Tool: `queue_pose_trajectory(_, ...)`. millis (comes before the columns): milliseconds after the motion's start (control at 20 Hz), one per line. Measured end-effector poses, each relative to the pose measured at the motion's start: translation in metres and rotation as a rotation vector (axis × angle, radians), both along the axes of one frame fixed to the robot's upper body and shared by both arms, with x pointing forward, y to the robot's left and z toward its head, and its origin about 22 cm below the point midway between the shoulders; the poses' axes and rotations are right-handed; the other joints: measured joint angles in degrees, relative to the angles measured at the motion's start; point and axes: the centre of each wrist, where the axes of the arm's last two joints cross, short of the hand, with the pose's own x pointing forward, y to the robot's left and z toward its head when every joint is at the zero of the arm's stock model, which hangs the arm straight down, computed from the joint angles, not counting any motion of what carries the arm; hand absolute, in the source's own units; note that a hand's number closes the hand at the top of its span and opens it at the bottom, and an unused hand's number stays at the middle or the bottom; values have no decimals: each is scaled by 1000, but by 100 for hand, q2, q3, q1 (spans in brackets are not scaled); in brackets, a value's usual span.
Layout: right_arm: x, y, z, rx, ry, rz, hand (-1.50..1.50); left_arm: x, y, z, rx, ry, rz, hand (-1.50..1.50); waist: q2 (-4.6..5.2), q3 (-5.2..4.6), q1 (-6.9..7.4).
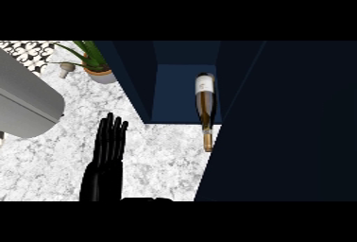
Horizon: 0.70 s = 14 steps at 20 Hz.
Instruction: Pick up the wine, place it into the cabinet and close the cabinet
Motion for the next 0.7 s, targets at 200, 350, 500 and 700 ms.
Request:
queue_pose_trajectory(200, -2, 2, 1, -19, 3, 46, 150, -17, 20, 1, 12, -3, 3, -150, -4, -9, 19)
queue_pose_trajectory(350, -1, 5, 3, -24, -8, 65, 150, -28, 37, 4, 22, -1, 10, -150, -8, -16, 36)
queue_pose_trajectory(500, 1, 8, 4, -28, -15, 72, 150, -35, 53, 4, 22, -1, 19, -150, -8, -22, 57)
queue_pose_trajectory(700, 4, 12, 6, -28, -2, 63, 150, -42, 72, 9, 21, -6, 33, -150, -16, -31, 110)
